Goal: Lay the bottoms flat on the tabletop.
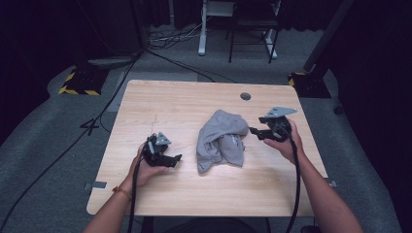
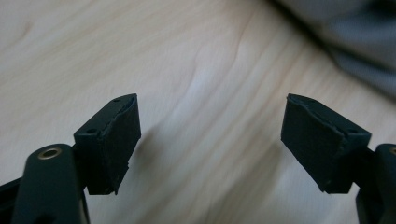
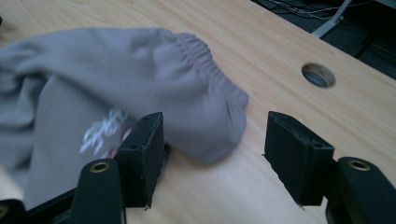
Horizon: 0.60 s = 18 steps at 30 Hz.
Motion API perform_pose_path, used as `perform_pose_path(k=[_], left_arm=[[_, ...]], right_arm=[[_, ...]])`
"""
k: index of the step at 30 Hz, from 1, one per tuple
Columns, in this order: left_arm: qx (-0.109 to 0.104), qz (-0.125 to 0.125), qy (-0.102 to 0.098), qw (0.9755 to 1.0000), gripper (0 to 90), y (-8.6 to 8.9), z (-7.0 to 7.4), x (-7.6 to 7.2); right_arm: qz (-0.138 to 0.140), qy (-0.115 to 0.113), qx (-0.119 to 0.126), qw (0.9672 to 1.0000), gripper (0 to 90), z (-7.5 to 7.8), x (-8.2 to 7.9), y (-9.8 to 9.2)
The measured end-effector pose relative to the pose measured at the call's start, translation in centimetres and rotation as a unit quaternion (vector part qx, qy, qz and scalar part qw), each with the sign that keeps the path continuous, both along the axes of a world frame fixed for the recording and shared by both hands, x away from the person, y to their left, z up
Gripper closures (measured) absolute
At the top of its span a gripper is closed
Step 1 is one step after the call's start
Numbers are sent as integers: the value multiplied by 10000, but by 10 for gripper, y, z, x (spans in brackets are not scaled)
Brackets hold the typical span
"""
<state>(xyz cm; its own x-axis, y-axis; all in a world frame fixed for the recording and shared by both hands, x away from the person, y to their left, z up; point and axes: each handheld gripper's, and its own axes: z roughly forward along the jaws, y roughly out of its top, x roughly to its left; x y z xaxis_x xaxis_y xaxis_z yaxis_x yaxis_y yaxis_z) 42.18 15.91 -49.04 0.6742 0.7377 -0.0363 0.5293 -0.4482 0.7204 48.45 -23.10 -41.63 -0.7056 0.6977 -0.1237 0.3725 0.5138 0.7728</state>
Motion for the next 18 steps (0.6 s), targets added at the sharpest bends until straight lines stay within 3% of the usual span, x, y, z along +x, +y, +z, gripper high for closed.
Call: perform_pose_path(k=[1, 2, 4, 5, 7, 11, 15, 17, 18], left_arm=[[-143, -71, -39, 9999, 208, -7, 3, 4], [-143, -71, -39, 9999, 214, -7, 3, 4], [-395, -353, -26, 9986, 210, -27, 11, 10], [-395, -353, -26, 9986, 215, -27, 11, 10], [-407, -601, -70, 9973, 232, -51, 10, 8], [-218, -854, -81, 9961, 315, -74, 6, 7], [-8, -981, -158, 9951, 462, -86, 5, 6], [232, -989, -212, 9946, 510, -91, 3, 7], [231, -1004, -201, 9945, 542, -92, 2, 7]], right_arm=[[-34, 20, -3, 10000, 384, -2, 8, 7], [-34, 20, -3, 10000, 384, -2, 8, 7], [-224, 179, 95, 9995, 382, -13, 31, 20], [-224, 179, 95, 9995, 382, -13, 31, 20], [-570, 399, 90, 9975, 365, -30, 51, 22], [-850, 750, 35, 9936, 343, -48, 69, 21], [-760, 1154, 143, 9903, 355, -61, 75, 23], [-635, 1317, 149, 9891, 400, -65, 75, 25], [-603, 1323, 104, 9893, 435, -66, 74, 26]])
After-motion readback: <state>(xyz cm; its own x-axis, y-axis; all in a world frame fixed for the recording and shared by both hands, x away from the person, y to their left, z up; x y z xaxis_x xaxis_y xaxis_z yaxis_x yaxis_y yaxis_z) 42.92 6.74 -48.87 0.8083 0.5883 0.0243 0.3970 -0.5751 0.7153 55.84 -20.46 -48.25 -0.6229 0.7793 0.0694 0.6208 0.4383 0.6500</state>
